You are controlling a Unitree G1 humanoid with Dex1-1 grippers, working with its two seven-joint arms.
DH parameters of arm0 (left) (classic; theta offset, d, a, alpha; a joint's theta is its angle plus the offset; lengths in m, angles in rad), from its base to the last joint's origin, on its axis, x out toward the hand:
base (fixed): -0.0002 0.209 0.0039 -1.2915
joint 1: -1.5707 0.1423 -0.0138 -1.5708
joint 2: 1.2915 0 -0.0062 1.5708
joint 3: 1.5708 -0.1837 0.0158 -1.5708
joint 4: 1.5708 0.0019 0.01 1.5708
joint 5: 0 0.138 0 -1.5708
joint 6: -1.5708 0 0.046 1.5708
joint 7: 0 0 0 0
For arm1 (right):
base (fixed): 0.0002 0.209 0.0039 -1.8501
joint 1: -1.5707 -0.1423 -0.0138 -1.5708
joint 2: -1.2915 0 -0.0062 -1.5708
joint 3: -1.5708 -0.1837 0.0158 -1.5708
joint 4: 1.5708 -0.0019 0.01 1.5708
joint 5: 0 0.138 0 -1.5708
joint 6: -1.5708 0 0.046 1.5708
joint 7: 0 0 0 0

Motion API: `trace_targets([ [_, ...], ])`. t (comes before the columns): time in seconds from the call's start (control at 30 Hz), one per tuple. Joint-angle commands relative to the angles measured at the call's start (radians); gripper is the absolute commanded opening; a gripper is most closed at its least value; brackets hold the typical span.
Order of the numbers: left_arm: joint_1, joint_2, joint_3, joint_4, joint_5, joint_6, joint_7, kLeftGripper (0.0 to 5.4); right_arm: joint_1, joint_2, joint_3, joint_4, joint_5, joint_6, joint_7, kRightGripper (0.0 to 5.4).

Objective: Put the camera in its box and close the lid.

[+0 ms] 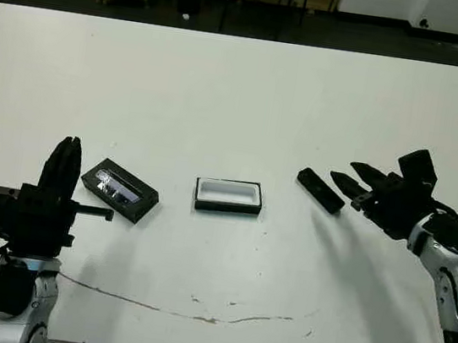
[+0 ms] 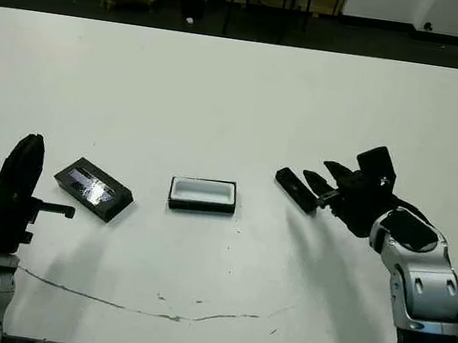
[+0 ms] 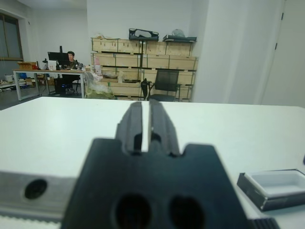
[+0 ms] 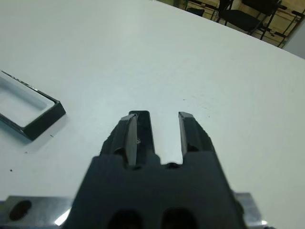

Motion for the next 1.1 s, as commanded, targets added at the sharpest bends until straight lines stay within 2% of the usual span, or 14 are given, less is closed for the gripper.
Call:
trace_targets([
  [0.03,0.013,0.009,0.0,0.002,0.0,0.02,0.001,0.0,-0.02,-0.027,0.028,0.025,-0.017,0.036,0.023,1.9],
  [0.1,0.013,0.01,0.001,0.001,0.002,0.024,0.002,0.0,-0.037,-0.046,0.048,0.032,-0.029,0.049,0.044,2.18],
  [0.27,0.013,0.01,0.002,0.0,-0.001,0.026,0.001,0.0,-0.085,-0.071,0.078,0.074,-0.036,0.094,0.096,3.31],
  [0.4,0.012,0.01,0.002,0.007,-0.002,0.017,-0.003,0.0,-0.117,-0.102,0.114,0.111,-0.061,0.074,0.154,4.17],
  [0.6,0.014,0.01,0.001,0.004,0.004,0.022,0.001,0.0,-0.145,-0.103,0.118,0.16,-0.055,0.063,0.214,5.39],
  [0.73,0.016,0.01,0.002,-0.002,-0.005,0.034,0.0,0.0,-0.147,-0.105,0.123,0.182,-0.069,0.022,0.235,5.39],
  [0.87,0.015,0.012,0.003,0.0,0.005,0.03,0.003,0.0,-0.152,-0.097,0.116,0.193,-0.061,0.047,0.237,5.39],
  [1.1,0.022,0.01,0.0,-0.021,0.006,0.056,0.009,0.0,-0.148,-0.1,0.131,0.216,-0.08,-0.006,0.252,5.39],
])
